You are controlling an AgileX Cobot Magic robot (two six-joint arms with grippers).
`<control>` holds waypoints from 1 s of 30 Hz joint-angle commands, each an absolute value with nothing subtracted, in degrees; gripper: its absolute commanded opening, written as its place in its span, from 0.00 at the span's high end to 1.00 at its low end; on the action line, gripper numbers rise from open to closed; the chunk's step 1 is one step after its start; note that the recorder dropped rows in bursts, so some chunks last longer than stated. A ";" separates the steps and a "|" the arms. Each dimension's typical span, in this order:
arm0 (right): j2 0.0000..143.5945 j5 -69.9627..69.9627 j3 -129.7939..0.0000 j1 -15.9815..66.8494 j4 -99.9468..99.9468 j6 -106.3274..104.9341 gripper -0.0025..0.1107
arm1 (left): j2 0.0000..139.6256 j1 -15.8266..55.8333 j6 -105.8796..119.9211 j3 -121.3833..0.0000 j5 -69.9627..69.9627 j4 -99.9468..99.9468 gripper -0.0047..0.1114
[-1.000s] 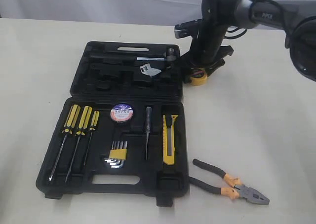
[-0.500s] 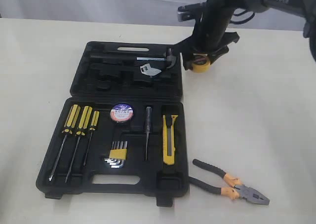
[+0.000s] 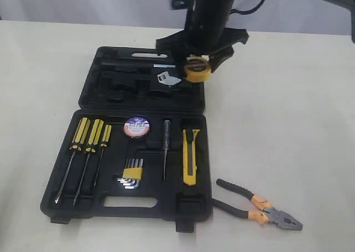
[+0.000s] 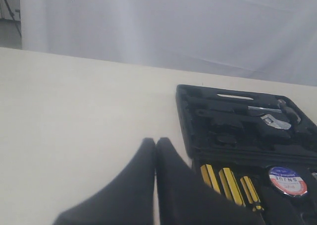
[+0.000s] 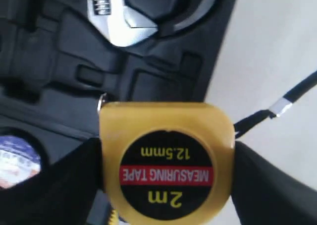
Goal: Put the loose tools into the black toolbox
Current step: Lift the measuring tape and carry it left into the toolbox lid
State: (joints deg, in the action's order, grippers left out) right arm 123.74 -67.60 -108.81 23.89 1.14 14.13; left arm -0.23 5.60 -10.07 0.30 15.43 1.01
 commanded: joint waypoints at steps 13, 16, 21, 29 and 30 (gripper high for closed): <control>131.52 -62.07 -108.84 27.08 7.91 22.90 0.78 | 0.00 5.93 -10.05 0.00 15.48 0.78 0.96; 132.26 -60.24 -108.84 27.08 9.50 25.15 0.78 | 0.00 5.93 -10.05 0.00 15.48 0.78 0.96; 133.77 -59.52 -108.84 27.08 9.59 26.76 0.78 | 0.00 5.93 -10.05 0.00 15.48 0.93 0.96; 134.53 -58.93 -108.84 27.08 9.59 27.02 0.61 | 0.00 5.93 -10.05 0.00 15.48 1.07 0.96; 134.53 -59.08 -108.84 27.08 9.59 27.02 0.56 | 0.00 5.93 -10.05 0.00 15.48 1.07 0.96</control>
